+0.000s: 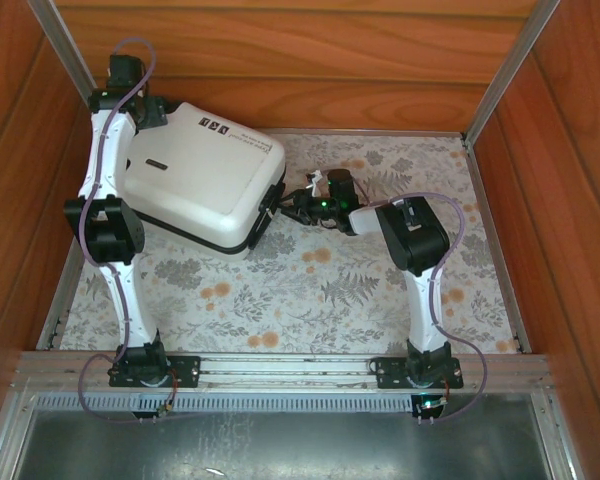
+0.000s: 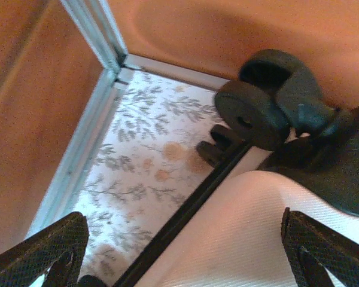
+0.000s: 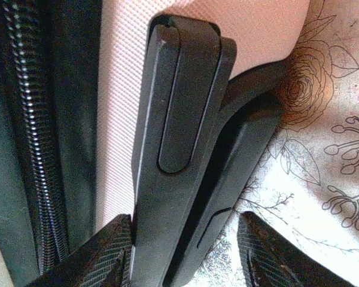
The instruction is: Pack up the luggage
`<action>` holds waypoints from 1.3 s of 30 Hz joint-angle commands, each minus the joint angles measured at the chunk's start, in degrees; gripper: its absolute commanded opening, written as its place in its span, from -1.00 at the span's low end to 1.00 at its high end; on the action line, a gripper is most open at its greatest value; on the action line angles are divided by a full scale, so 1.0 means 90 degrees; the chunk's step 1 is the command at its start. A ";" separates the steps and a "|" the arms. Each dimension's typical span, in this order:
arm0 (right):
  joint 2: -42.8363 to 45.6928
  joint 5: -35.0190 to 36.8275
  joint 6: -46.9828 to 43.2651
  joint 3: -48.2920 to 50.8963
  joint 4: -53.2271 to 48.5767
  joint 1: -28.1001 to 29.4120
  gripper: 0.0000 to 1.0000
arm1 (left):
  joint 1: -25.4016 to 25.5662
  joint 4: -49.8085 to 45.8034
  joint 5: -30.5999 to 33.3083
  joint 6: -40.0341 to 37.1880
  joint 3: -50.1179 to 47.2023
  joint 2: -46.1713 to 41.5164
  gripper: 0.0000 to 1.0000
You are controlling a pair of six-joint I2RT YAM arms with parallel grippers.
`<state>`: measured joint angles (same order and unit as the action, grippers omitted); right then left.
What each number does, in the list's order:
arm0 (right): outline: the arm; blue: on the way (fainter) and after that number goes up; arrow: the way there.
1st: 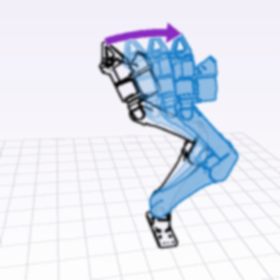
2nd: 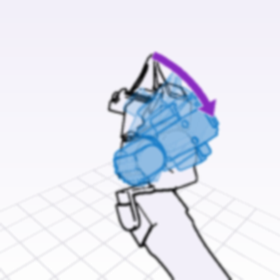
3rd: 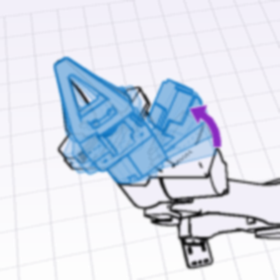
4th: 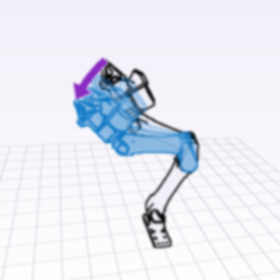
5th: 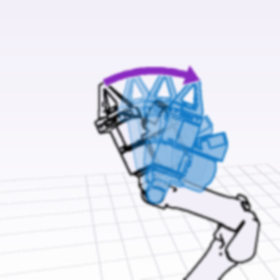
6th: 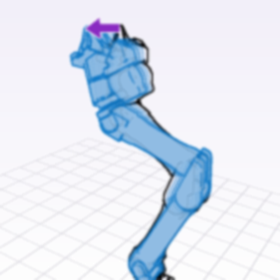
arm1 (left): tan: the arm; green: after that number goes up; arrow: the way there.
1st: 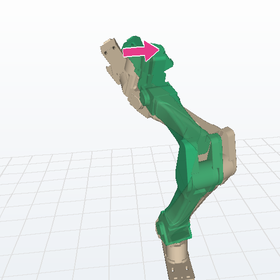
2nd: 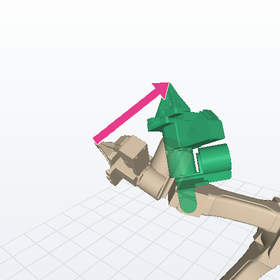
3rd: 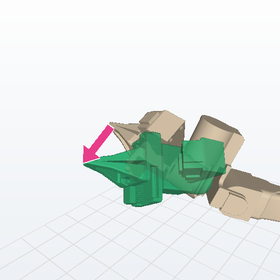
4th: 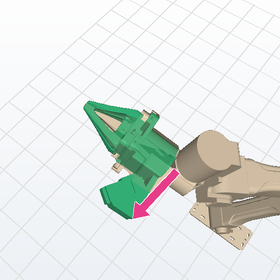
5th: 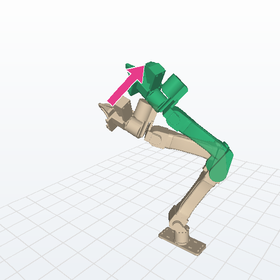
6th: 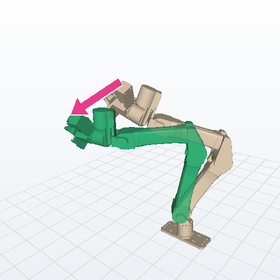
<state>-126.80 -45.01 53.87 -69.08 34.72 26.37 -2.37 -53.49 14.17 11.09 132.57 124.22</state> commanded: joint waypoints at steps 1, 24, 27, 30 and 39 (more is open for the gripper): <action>-0.0106 -0.0042 -0.0082 -0.0161 -0.0060 0.0077 0.10 | -0.0113 -0.1501 0.1036 -0.0226 -0.0322 0.0095 0.81; -0.0214 -0.0126 0.0106 0.0383 0.1184 0.0336 -0.99 | 0.0052 -0.1608 -0.1378 0.0005 -0.0001 0.1147 0.44; 0.0228 0.0168 -0.0099 0.1025 0.1219 0.0368 -1.00 | 0.0334 -0.1694 -0.1594 0.0158 0.0634 0.1504 0.38; 0.0957 0.0730 -0.0622 0.1821 0.0944 0.0457 -0.94 | 0.0669 -0.1703 -0.1833 0.0232 0.1239 0.1852 0.34; 0.4257 0.2906 -0.2891 0.2755 -0.3867 0.0942 0.05 | 0.1740 -0.1669 -0.1704 -0.0041 0.3275 0.2595 0.34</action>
<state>-97.56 -28.69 39.68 -45.01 17.45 33.85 8.29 -58.13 1.50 14.35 159.50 143.48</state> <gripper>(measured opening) 0.518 0.663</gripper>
